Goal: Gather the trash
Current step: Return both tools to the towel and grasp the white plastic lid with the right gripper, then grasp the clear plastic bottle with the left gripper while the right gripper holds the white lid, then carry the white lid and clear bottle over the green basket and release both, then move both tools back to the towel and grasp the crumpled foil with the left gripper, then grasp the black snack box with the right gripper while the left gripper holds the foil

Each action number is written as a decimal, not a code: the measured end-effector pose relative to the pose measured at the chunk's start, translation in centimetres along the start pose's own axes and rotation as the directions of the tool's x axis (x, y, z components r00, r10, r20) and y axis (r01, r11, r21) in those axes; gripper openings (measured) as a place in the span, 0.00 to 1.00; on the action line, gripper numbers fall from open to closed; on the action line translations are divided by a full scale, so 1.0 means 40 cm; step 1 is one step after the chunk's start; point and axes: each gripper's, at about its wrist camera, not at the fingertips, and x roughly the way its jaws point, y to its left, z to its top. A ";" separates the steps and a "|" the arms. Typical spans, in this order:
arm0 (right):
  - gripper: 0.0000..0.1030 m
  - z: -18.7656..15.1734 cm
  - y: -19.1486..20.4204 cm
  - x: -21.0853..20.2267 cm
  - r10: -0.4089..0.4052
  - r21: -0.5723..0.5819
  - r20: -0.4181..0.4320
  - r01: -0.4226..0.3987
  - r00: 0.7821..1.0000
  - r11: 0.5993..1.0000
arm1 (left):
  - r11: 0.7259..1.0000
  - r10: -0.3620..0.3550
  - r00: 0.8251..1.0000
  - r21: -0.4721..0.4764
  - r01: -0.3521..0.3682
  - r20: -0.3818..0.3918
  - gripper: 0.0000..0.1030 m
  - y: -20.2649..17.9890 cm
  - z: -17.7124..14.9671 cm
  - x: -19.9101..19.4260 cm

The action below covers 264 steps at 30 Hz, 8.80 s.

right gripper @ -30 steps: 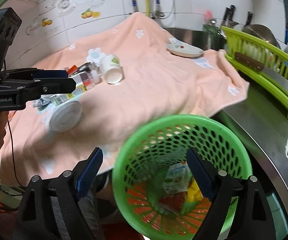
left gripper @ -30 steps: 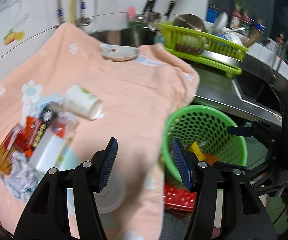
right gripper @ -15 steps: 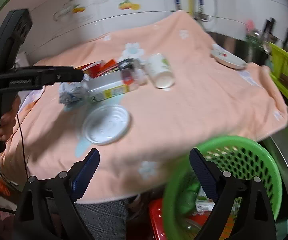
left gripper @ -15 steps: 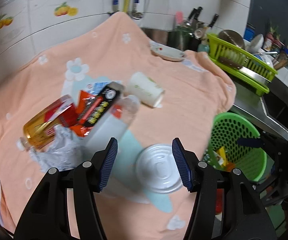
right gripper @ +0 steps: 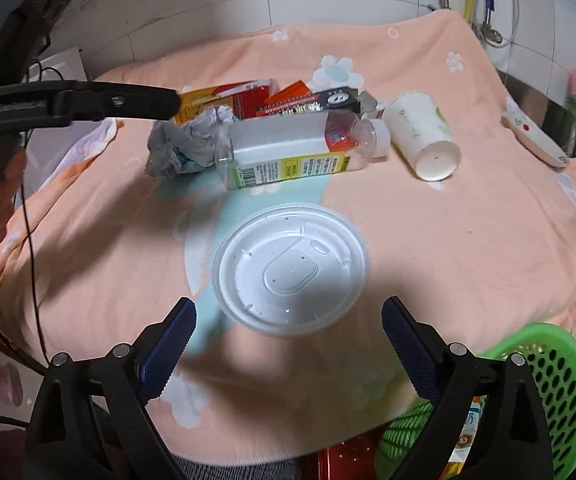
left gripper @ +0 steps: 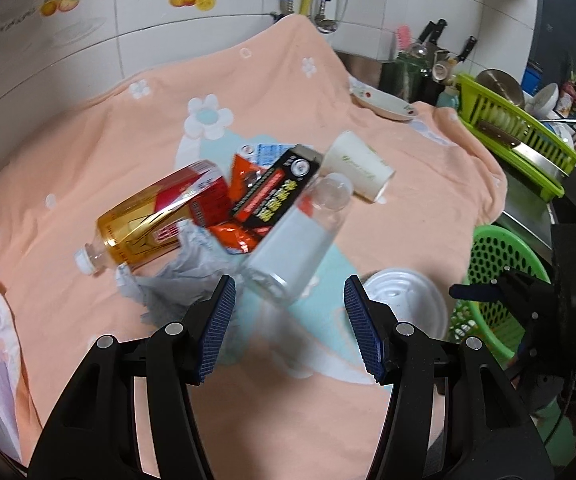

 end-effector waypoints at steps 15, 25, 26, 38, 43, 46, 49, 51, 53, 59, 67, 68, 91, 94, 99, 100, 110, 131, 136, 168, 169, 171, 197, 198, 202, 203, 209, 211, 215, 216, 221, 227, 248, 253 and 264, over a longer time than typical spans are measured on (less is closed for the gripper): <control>0.91 0.023 -0.004 0.082 0.007 -0.026 -0.052 -0.008 0.999 1.000 | 1.000 -0.015 1.000 0.026 0.016 -0.026 0.55 0.005 0.010 0.050; 0.90 0.044 0.001 0.105 -0.004 -0.035 -0.043 0.003 0.999 0.999 | 0.997 -0.013 0.999 0.070 0.017 -0.046 0.59 -0.010 0.023 0.085; 0.88 0.044 0.002 0.103 -0.006 -0.033 -0.040 0.004 0.999 0.999 | 0.997 -0.016 0.999 0.079 0.019 -0.047 0.60 -0.014 0.026 0.088; 0.87 0.024 -0.022 0.050 -0.017 0.014 0.005 0.017 1.000 1.000 | 0.974 -0.011 0.993 0.225 0.036 -0.114 0.61 -0.065 0.083 0.205; 0.87 0.012 -0.042 0.014 -0.018 0.045 0.030 0.017 0.999 0.999 | 0.962 -0.020 0.990 0.265 0.058 -0.141 0.61 -0.074 0.105 0.247; 0.87 0.008 -0.048 0.000 -0.022 0.053 0.039 0.020 0.999 0.998 | 0.960 -0.033 0.987 0.270 0.074 -0.156 0.61 -0.075 0.114 0.265; 0.87 0.004 -0.060 -0.008 -0.026 0.067 0.043 0.024 0.999 0.997 | 0.953 -0.036 0.985 0.289 0.085 -0.170 0.61 -0.090 0.119 0.284; 0.87 -0.001 -0.067 -0.013 -0.026 0.079 0.046 0.022 0.999 0.997 | 0.949 -0.035 0.984 0.302 0.087 -0.174 0.61 -0.100 0.122 0.294; 0.87 -0.004 -0.075 -0.014 -0.028 0.089 0.046 0.024 0.999 0.996 | 0.944 -0.027 0.983 0.319 0.084 -0.179 0.61 -0.111 0.125 0.306; 0.87 -0.018 -0.090 -0.024 -0.039 0.110 0.049 0.034 0.998 0.993 | 0.928 0.013 0.981 0.367 0.061 -0.196 0.61 -0.148 0.139 0.351; 0.87 -0.044 -0.119 -0.042 -0.055 0.155 0.053 0.046 0.997 0.987 | 0.923 0.040 0.982 0.382 0.034 -0.185 0.66 -0.173 0.156 0.381; 0.87 -0.049 -0.125 -0.047 -0.058 0.164 0.055 0.048 0.997 0.985 | 0.925 0.041 0.981 0.378 0.034 -0.190 0.63 -0.173 0.156 0.385; 0.87 -0.112 -0.171 -0.154 -0.136 0.245 0.108 0.106 0.985 0.964 | 0.962 -0.007 0.989 0.269 0.046 -0.145 0.54 -0.168 0.125 0.250; 0.87 -0.129 -0.183 -0.175 -0.157 0.263 0.114 0.123 0.981 0.957 | 0.962 -0.031 0.991 0.266 0.065 -0.129 0.54 -0.184 0.122 0.216; 0.87 -0.168 -0.210 -0.212 -0.205 0.302 0.114 0.162 0.972 0.939 | 0.955 -0.069 0.992 0.280 0.097 -0.105 0.54 -0.225 0.124 0.171; 0.87 -0.179 -0.217 -0.223 -0.216 0.312 0.114 0.172 0.970 0.934 | 0.953 -0.079 0.992 0.283 0.105 -0.101 0.54 -0.237 0.124 0.162; 0.87 -0.290 -0.298 -0.298 -0.311 0.409 0.081 0.253 0.947 0.877 | 0.934 -0.123 0.989 0.327 0.142 -0.077 0.54 -0.321 0.124 0.115; 0.90 -0.394 -0.357 -0.348 -0.389 0.481 0.033 0.326 0.921 0.814 | 0.858 -0.318 0.939 0.383 0.343 -0.130 0.54 -0.585 0.090 0.122; 0.90 -0.409 -0.367 -0.380 -0.406 0.499 0.046 0.331 0.913 0.801 | 0.838 -0.341 0.926 0.393 0.378 -0.163 0.54 -0.656 0.071 0.144; 0.90 -0.406 -0.356 -0.445 -0.410 0.512 0.126 0.295 0.903 0.807 | 0.868 -0.291 0.945 0.374 0.328 -0.151 0.63 -0.672 0.043 0.161; 0.90 -0.396 -0.350 -0.440 -0.402 0.504 0.129 0.289 0.907 0.814 | 0.877 -0.280 0.949 0.364 0.314 -0.146 0.63 -0.650 0.045 0.155; 0.90 -0.378 -0.339 -0.430 -0.389 0.486 0.135 0.281 0.911 0.828 | 0.893 -0.256 0.957 0.346 0.287 -0.134 0.63 -0.609 0.050 0.146; 0.90 -0.031 -0.174 -0.217 -0.121 0.199 0.170 0.086 0.978 0.976 | 0.990 0.139 0.989 0.014 -0.138 -0.042 0.73 -0.001 0.065 0.057; 0.90 -0.018 -0.166 -0.207 -0.112 0.187 0.169 0.080 0.979 0.979 | 0.989 0.150 0.987 0.002 -0.150 -0.050 0.76 0.018 0.060 0.060; 0.90 0.021 -0.140 -0.171 -0.079 0.150 0.166 0.054 0.983 0.987 | 0.982 0.183 0.981 -0.040 -0.186 -0.061 0.78 0.075 0.040 0.063; 0.90 0.030 -0.135 -0.163 -0.072 0.144 0.164 0.049 0.984 0.988 | 0.981 0.184 0.981 -0.054 -0.187 -0.065 0.78 0.090 0.036 0.064; 0.90 0.078 -0.099 -0.111 -0.035 0.099 0.147 0.020 0.988 0.995 | 0.976 0.156 0.983 -0.139 -0.168 -0.094 0.77 0.171 0.021 0.087; 0.90 0.094 -0.090 -0.097 -0.031 0.089 0.142 0.018 0.989 0.996 | 0.976 0.141 0.985 -0.154 -0.155 -0.101 0.75 0.187 0.016 0.094; 0.90 0.122 -0.087 -0.069 -0.011 0.094 0.128 -0.001 0.992 0.996 | 0.975 0.078 0.990 -0.200 -0.100 -0.115 0.72 0.220 0.006 0.116; 0.90 0.128 -0.086 -0.064 -0.006 0.096 0.126 -0.006 0.992 0.995 | 0.974 0.062 0.991 -0.211 -0.086 -0.117 0.72 0.227 0.003 0.122; 0.90 0.161 -0.075 -0.033 0.008 0.101 0.116 -0.020 0.993 0.995 | 0.968 0.013 0.992 -0.246 -0.044 -0.128 0.72 0.251 -0.010 0.144; 0.90 0.193 -0.062 -0.002 0.011 0.097 0.098 -0.020 0.995 0.995 | 0.971 -0.029 0.992 -0.239 -0.001 -0.122 0.65 0.251 -0.007 0.157; 0.77 0.253 -0.070 0.083 0.061 0.284 0.061 -0.076 0.996 0.956 | 0.978 -0.062 0.994 -0.204 0.043 -0.085 0.17 0.239 -0.019 0.134; 0.77 0.280 -0.072 0.109 0.097 0.397 0.064 -0.114 0.993 0.911 | 0.974 -0.058 0.996 -0.223 0.043 -0.063 0.17 0.270 -0.025 0.107; 0.73 0.296 -0.113 0.201 0.139 0.623 0.011 -0.115 0.990 0.774 | 0.969 -0.067 0.996 -0.241 0.054 -0.050 0.17 0.309 -0.041 0.097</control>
